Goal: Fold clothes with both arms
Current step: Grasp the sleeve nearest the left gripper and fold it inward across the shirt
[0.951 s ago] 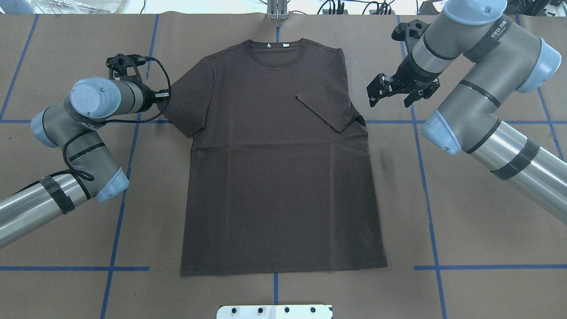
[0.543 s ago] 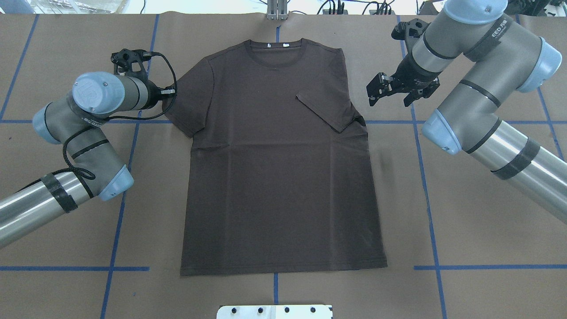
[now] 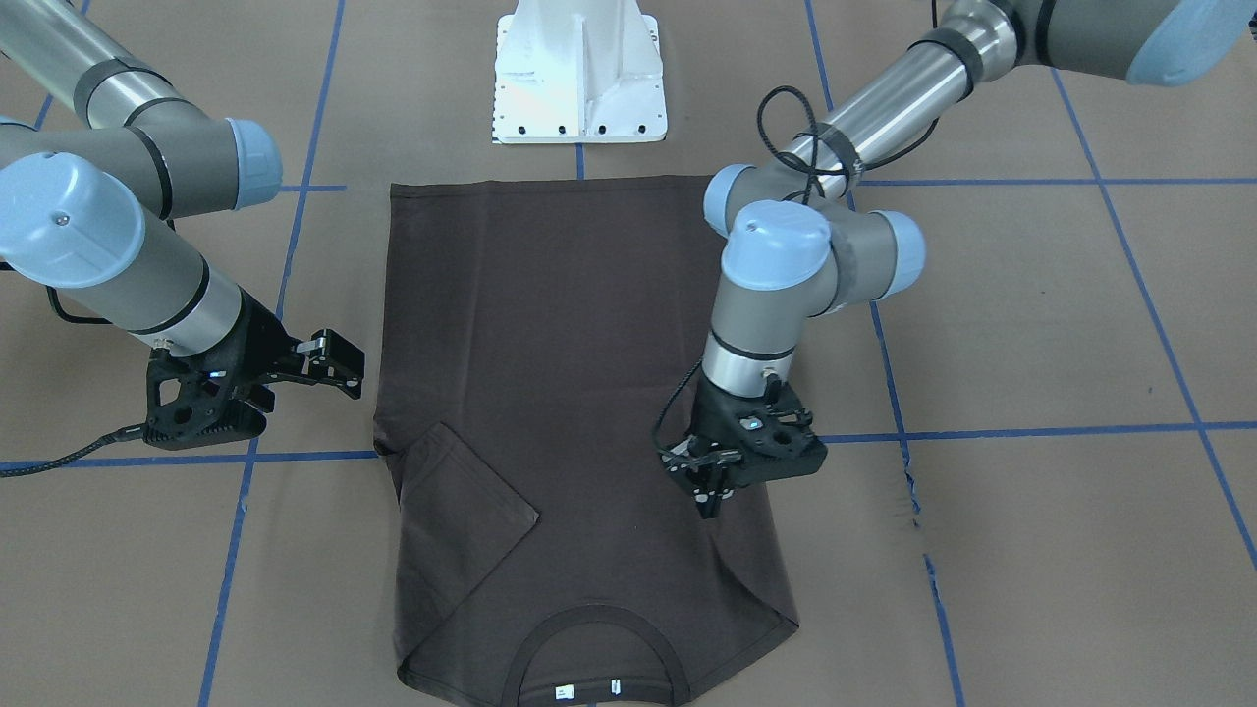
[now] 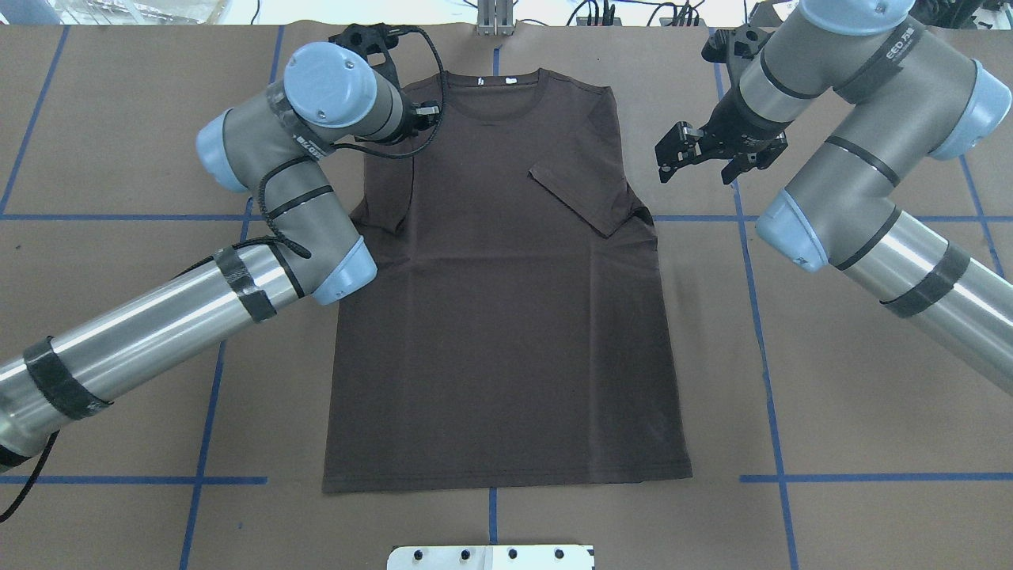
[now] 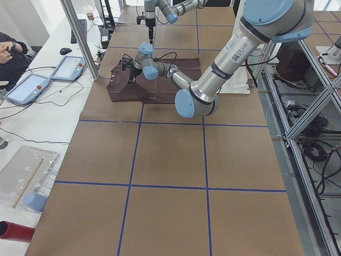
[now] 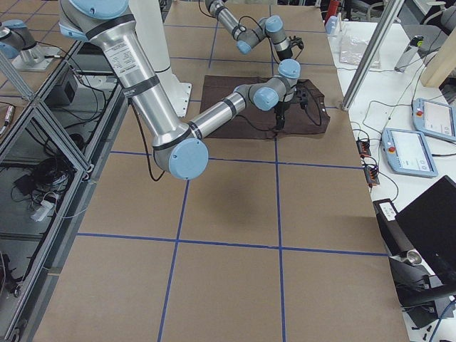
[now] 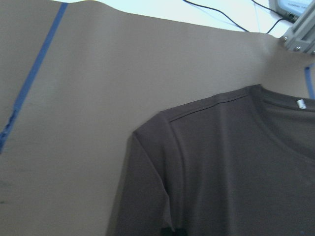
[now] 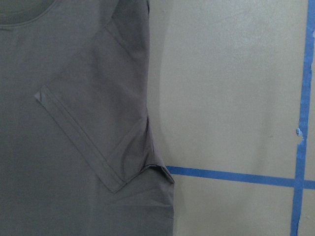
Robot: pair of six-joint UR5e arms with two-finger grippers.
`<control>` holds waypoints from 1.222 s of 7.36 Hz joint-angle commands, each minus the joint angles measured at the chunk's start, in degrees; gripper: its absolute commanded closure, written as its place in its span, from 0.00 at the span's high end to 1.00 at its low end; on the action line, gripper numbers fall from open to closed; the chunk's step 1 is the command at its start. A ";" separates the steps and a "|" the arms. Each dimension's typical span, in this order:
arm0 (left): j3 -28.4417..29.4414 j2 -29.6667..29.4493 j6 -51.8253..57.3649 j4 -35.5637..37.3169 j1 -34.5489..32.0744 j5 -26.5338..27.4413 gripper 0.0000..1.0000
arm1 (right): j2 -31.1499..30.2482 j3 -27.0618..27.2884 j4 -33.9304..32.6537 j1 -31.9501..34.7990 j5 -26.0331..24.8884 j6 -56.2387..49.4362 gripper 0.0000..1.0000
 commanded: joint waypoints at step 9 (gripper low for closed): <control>-29.81 16.55 4.09 13.24 2.40 -6.78 1.00 | -18.41 20.15 0.47 -7.56 -7.66 10.98 1.00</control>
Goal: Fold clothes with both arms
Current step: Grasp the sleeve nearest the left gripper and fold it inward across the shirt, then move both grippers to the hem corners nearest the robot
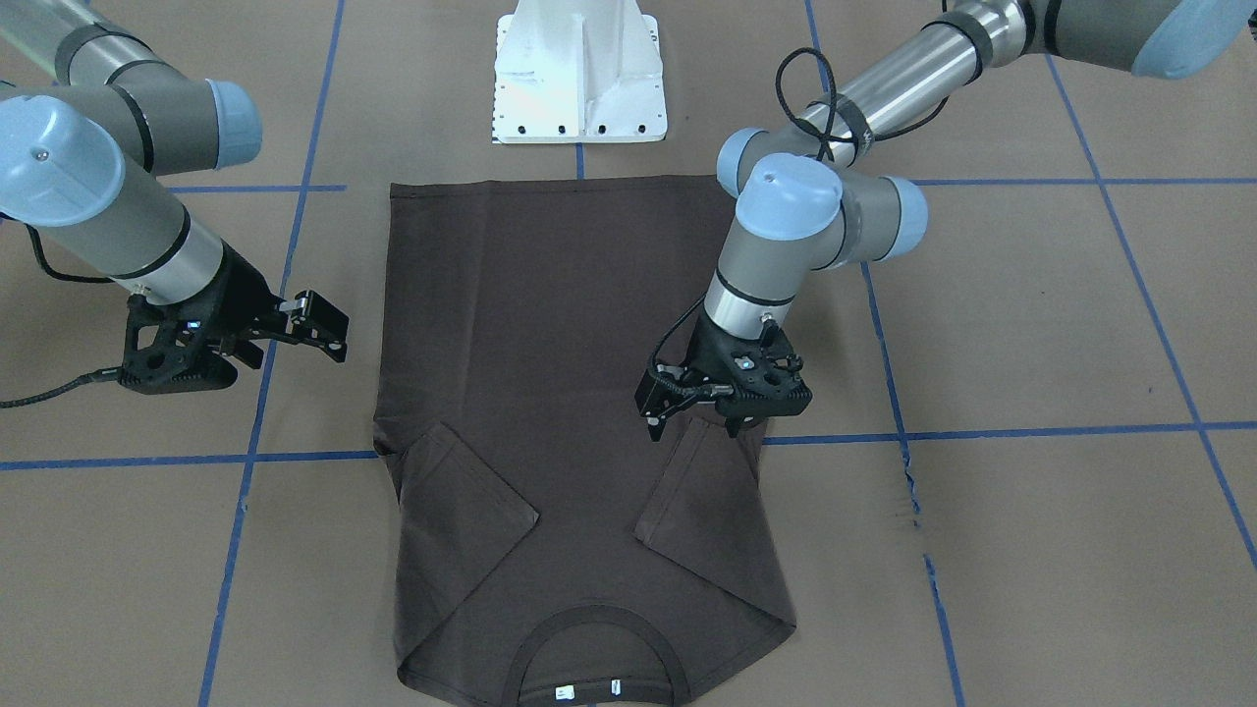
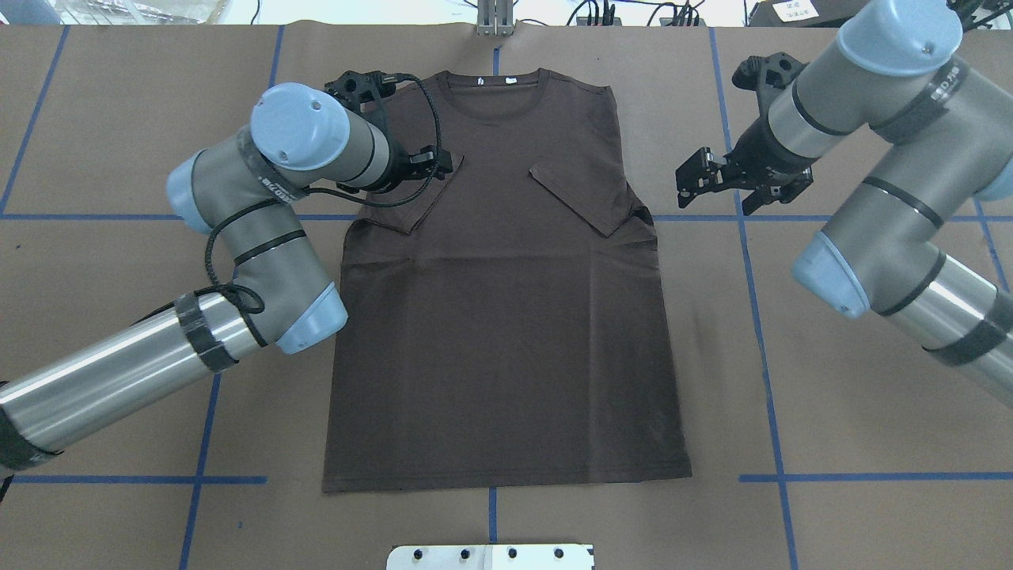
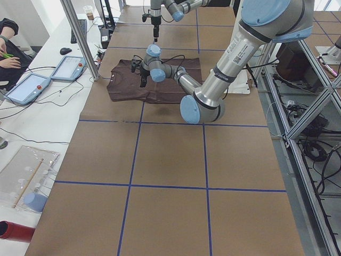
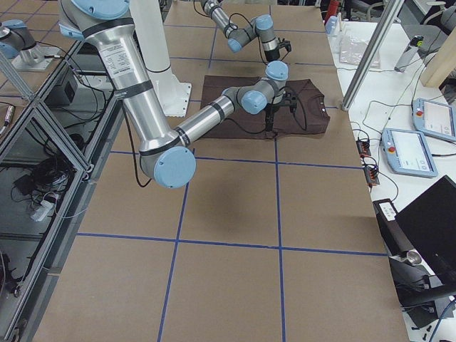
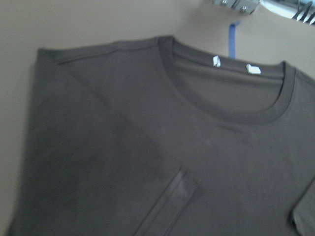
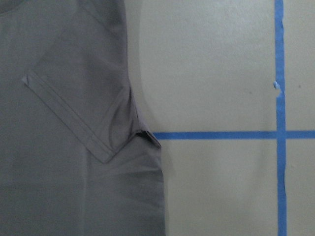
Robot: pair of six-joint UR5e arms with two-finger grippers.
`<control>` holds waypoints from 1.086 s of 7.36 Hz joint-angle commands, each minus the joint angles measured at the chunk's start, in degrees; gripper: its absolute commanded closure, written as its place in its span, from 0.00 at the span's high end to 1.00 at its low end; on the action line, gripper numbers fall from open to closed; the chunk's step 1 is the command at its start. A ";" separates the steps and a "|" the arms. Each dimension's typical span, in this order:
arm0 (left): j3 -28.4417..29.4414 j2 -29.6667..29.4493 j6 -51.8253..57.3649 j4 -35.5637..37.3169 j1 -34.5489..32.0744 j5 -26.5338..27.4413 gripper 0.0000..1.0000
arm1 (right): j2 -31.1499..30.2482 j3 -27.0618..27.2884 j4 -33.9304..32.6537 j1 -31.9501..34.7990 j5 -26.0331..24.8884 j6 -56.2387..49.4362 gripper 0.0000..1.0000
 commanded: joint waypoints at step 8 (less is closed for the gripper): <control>-33.01 17.81 1.82 19.33 3.31 -0.42 1.00 | -18.29 14.66 11.44 -39.49 -33.86 31.41 1.00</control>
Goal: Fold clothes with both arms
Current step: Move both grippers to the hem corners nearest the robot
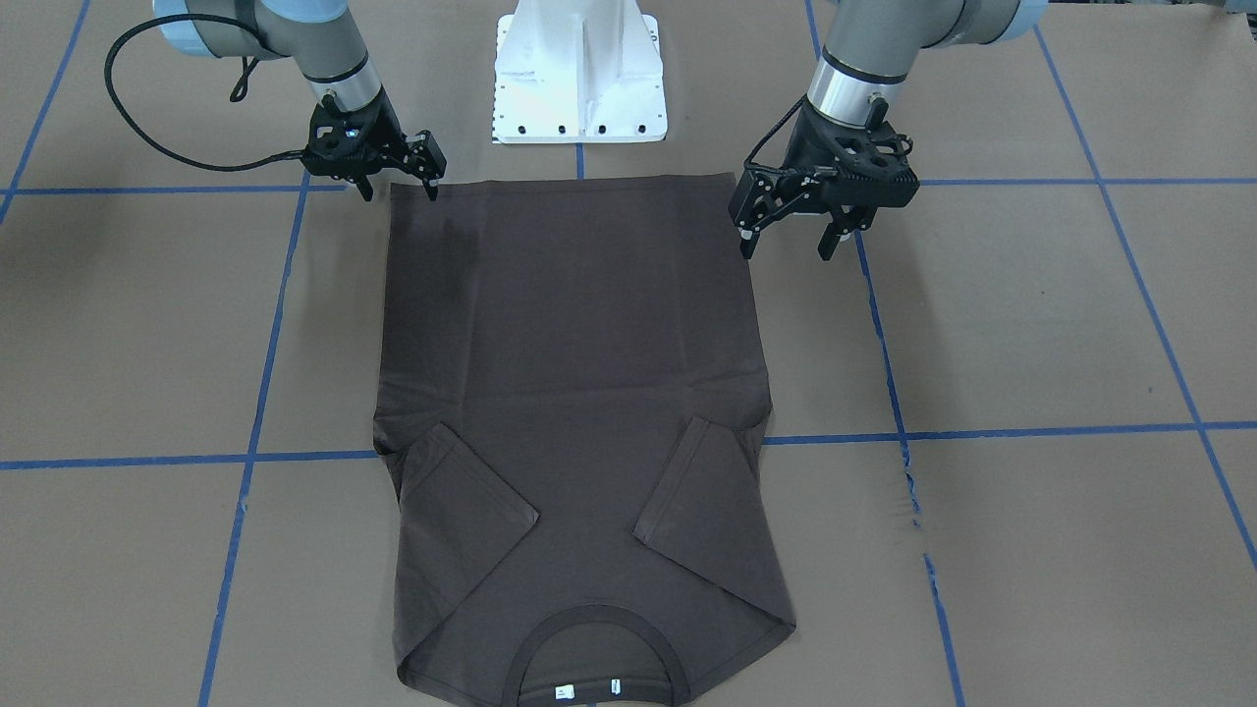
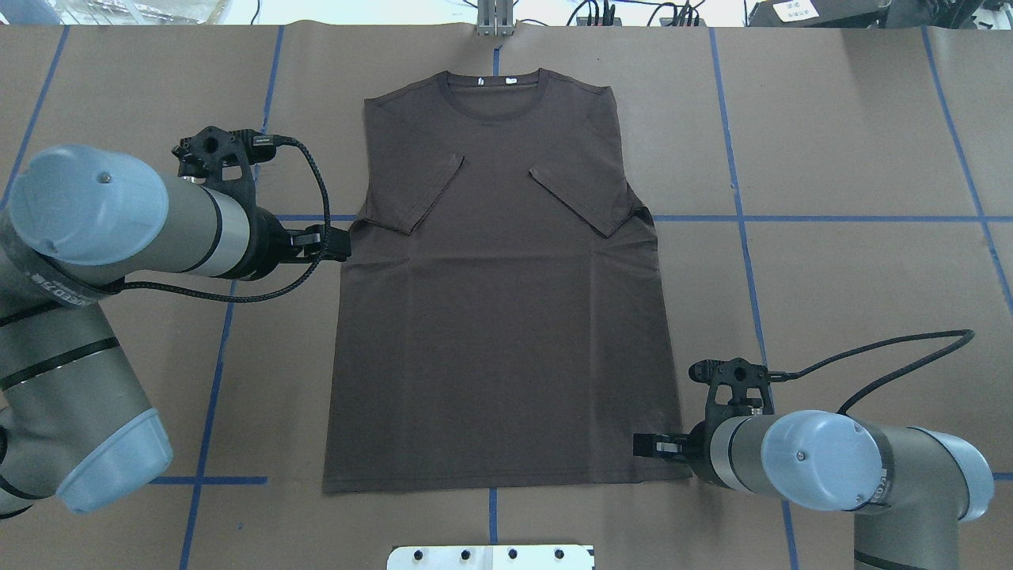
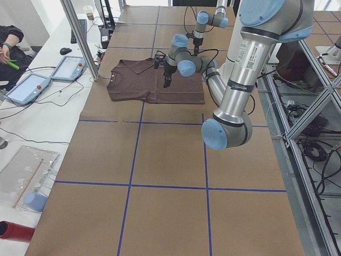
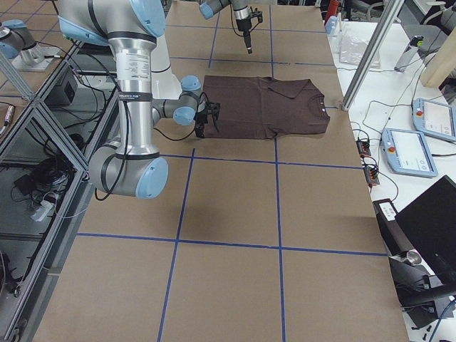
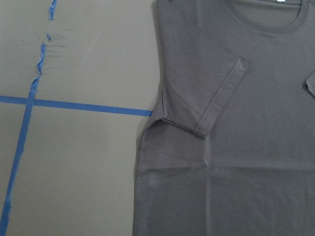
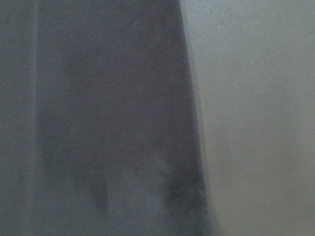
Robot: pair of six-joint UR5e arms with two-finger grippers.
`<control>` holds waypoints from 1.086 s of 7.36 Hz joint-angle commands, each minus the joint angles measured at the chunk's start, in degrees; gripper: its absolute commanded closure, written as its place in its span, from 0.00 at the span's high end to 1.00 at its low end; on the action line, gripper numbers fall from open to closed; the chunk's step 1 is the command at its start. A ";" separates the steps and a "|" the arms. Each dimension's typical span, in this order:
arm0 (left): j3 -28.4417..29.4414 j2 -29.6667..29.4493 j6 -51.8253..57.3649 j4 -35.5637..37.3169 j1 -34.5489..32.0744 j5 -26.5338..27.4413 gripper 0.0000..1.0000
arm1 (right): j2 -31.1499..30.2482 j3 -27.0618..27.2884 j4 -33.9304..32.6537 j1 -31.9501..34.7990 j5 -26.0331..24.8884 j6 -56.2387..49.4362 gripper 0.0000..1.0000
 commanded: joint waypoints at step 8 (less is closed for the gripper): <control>0.16 -0.37 0.04 -0.05 0.32 -0.03 1.00 | -1.21 -0.16 -0.25 -0.93 1.01 0.51 0.00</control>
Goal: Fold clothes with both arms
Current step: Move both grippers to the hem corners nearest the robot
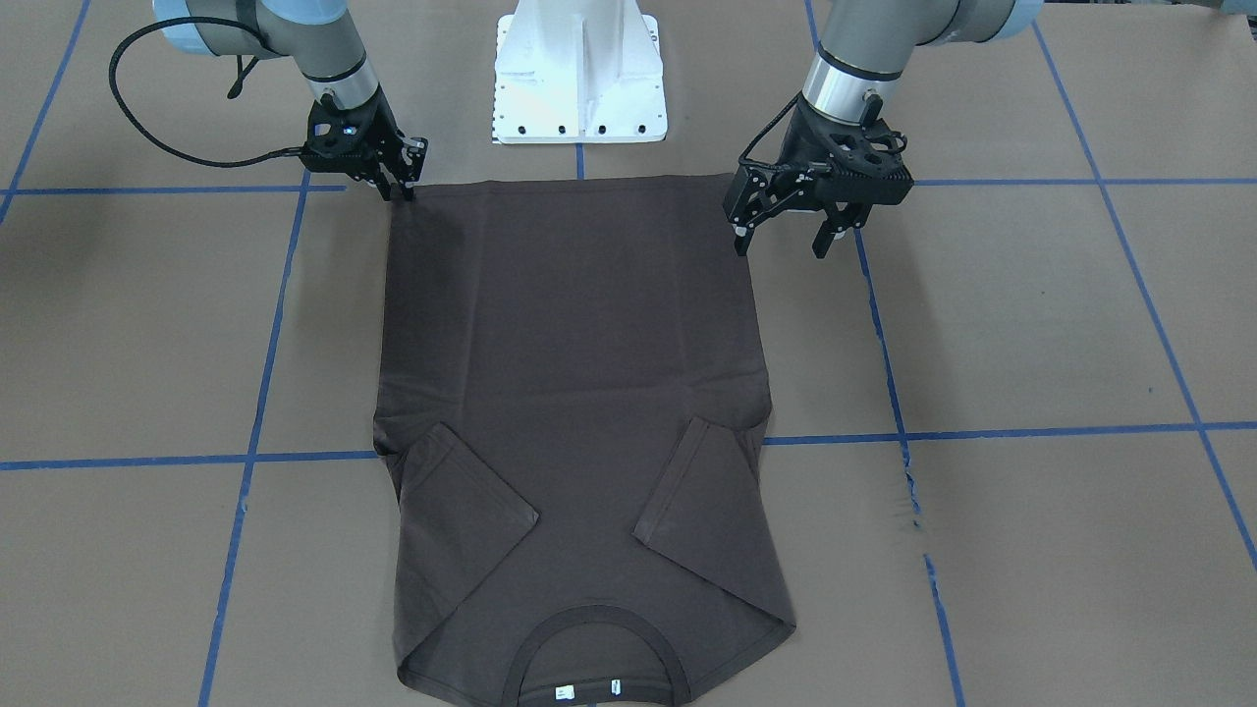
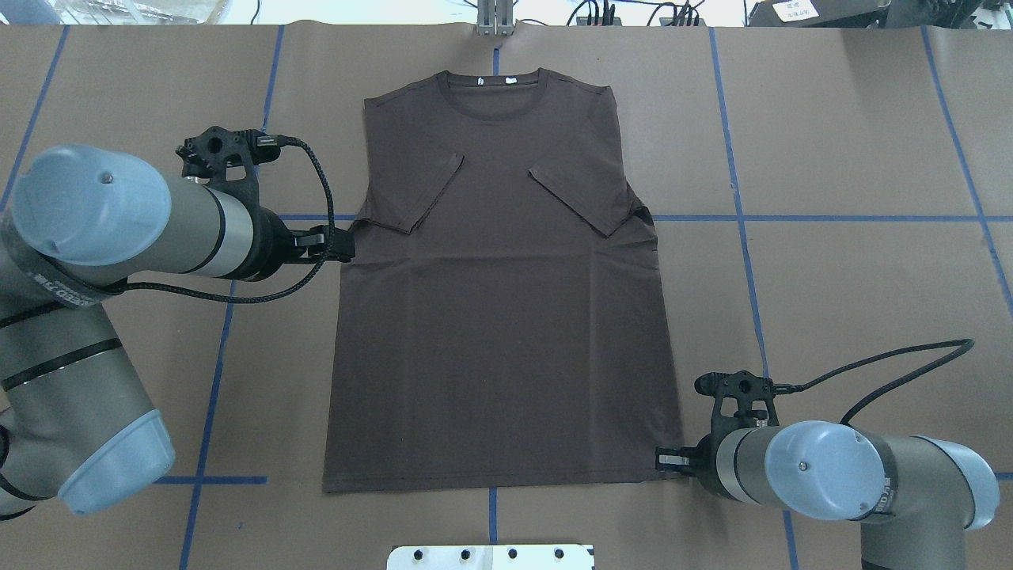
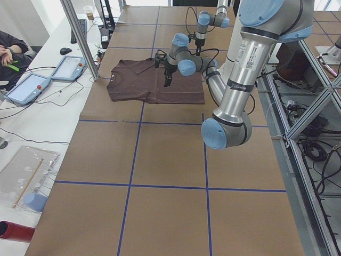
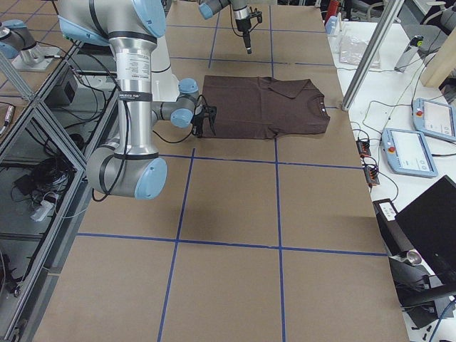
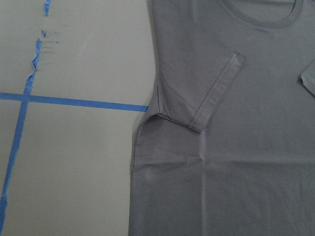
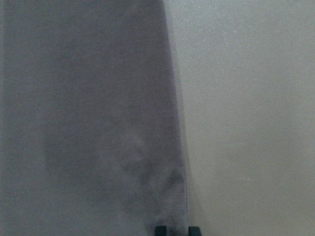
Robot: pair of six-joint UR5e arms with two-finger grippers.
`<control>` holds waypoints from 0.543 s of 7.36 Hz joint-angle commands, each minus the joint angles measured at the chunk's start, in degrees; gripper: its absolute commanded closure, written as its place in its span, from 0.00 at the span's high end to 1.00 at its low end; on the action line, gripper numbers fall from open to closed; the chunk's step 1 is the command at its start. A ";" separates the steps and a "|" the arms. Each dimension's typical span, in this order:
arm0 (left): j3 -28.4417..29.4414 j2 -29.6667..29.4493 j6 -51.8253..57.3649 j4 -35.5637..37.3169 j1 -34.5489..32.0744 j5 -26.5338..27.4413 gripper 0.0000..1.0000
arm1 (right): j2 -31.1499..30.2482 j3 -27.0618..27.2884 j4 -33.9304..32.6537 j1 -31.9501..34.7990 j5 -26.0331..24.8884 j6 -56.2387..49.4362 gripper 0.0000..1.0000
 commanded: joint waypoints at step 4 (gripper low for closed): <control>0.08 0.61 -6.53 -0.01 1.86 -1.74 1.00 | -0.08 3.30 0.18 0.23 0.02 -0.12 0.00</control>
